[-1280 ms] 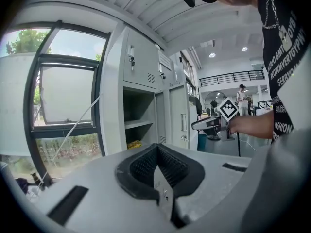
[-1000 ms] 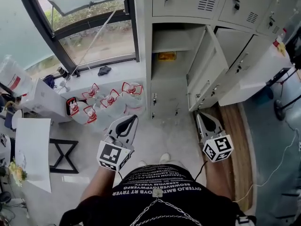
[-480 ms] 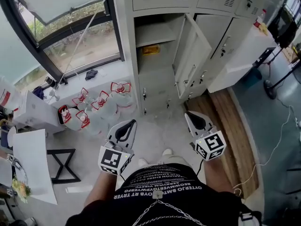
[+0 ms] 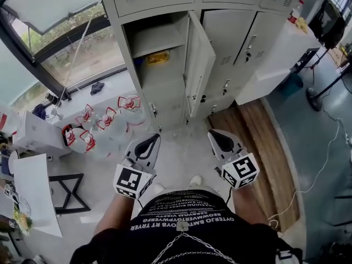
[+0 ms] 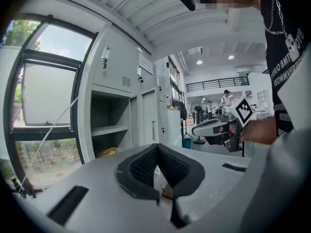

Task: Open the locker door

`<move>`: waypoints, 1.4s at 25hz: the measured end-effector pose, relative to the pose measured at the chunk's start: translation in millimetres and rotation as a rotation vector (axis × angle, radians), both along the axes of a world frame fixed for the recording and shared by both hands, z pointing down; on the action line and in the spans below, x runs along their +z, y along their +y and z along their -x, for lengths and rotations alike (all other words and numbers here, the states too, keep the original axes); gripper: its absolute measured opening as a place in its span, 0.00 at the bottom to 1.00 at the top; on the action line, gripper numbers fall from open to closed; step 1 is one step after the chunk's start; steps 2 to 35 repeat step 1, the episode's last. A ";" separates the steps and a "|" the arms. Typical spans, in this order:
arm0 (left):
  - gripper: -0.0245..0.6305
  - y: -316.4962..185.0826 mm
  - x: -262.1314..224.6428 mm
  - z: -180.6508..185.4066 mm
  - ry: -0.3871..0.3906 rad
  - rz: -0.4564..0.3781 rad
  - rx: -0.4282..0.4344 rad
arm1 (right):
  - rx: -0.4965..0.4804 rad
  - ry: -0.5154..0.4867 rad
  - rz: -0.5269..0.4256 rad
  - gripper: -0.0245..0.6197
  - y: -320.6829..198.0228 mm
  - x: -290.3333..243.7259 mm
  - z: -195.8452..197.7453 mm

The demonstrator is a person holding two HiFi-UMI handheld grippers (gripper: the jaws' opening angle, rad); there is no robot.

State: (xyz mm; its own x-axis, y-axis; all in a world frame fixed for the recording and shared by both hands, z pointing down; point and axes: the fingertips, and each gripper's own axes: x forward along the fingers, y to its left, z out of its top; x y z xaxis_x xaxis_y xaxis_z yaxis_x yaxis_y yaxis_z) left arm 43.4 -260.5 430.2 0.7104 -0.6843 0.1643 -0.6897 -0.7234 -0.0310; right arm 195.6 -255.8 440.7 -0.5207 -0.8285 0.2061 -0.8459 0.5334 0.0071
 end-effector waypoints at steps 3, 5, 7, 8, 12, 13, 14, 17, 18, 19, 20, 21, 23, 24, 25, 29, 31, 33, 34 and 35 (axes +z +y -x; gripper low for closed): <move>0.03 -6.2 -2.2 -13.4 -0.002 -0.004 0.004 | -0.004 -0.006 -0.002 0.03 -3.9 -2.0 -10.3; 0.03 -6.2 -2.2 -13.4 -0.002 -0.004 0.004 | -0.004 -0.006 -0.002 0.03 -3.9 -2.0 -10.3; 0.03 -6.2 -2.2 -13.4 -0.002 -0.004 0.004 | -0.004 -0.006 -0.002 0.03 -3.9 -2.0 -10.3; 0.03 -6.2 -2.2 -13.4 -0.002 -0.004 0.004 | -0.004 -0.006 -0.002 0.03 -3.9 -2.0 -10.3; 0.03 -6.2 -2.2 -13.4 -0.002 -0.004 0.004 | -0.004 -0.006 -0.002 0.03 -3.9 -2.0 -10.3; 0.03 -6.2 -2.2 -13.4 -0.002 -0.004 0.004 | -0.004 -0.006 -0.002 0.03 -3.9 -2.0 -10.3; 0.03 -6.2 -2.2 -13.4 -0.002 -0.004 0.004 | -0.004 -0.006 -0.002 0.03 -3.9 -2.0 -10.3; 0.03 -6.2 -2.2 -13.4 -0.002 -0.004 0.004 | -0.004 -0.006 -0.002 0.03 -3.9 -2.0 -10.3; 0.03 -6.2 -2.2 -13.4 -0.002 -0.004 0.004 | -0.004 -0.006 -0.002 0.03 -3.9 -2.0 -10.3; 0.03 -6.2 -2.2 -13.4 -0.002 -0.004 0.004 | -0.004 -0.006 -0.002 0.03 -3.9 -2.0 -10.3; 0.03 -6.2 -2.2 -13.4 -0.002 -0.004 0.004 | -0.004 -0.006 -0.002 0.03 -3.9 -2.0 -10.3; 0.03 -6.2 -2.2 -13.4 -0.002 -0.004 0.004 | -0.004 -0.006 -0.002 0.03 -3.9 -2.0 -10.3; 0.03 -6.2 -2.2 -13.4 -0.002 -0.004 0.004 | -0.004 -0.006 -0.002 0.03 -3.9 -2.0 -10.3; 0.03 -6.2 -2.2 -13.4 -0.002 -0.004 0.004 | -0.004 -0.006 -0.002 0.03 -3.9 -2.0 -10.3; 0.03 -6.2 -2.2 -13.4 -0.002 -0.004 0.004 | -0.004 -0.006 -0.002 0.03 -3.9 -2.0 -10.3; 0.03 -6.2 -2.2 -13.4 -0.002 -0.004 0.004 | -0.004 -0.006 -0.002 0.03 -3.9 -2.0 -10.3; 0.03 -6.2 -2.2 -13.4 -0.002 -0.004 0.004 | -0.004 -0.006 -0.002 0.03 -3.9 -2.0 -10.3; 0.03 -6.2 -2.2 -13.4 -0.002 -0.004 0.004 | -0.004 -0.006 -0.002 0.03 -3.9 -2.0 -10.3; 0.03 -6.2 -2.2 -13.4 -0.002 -0.004 0.004 | -0.004 -0.006 -0.002 0.03 -3.9 -2.0 -10.3; 0.03 -6.2 -2.2 -13.4 -0.002 -0.004 0.004 | -0.004 -0.006 -0.002 0.03 -3.9 -2.0 -10.3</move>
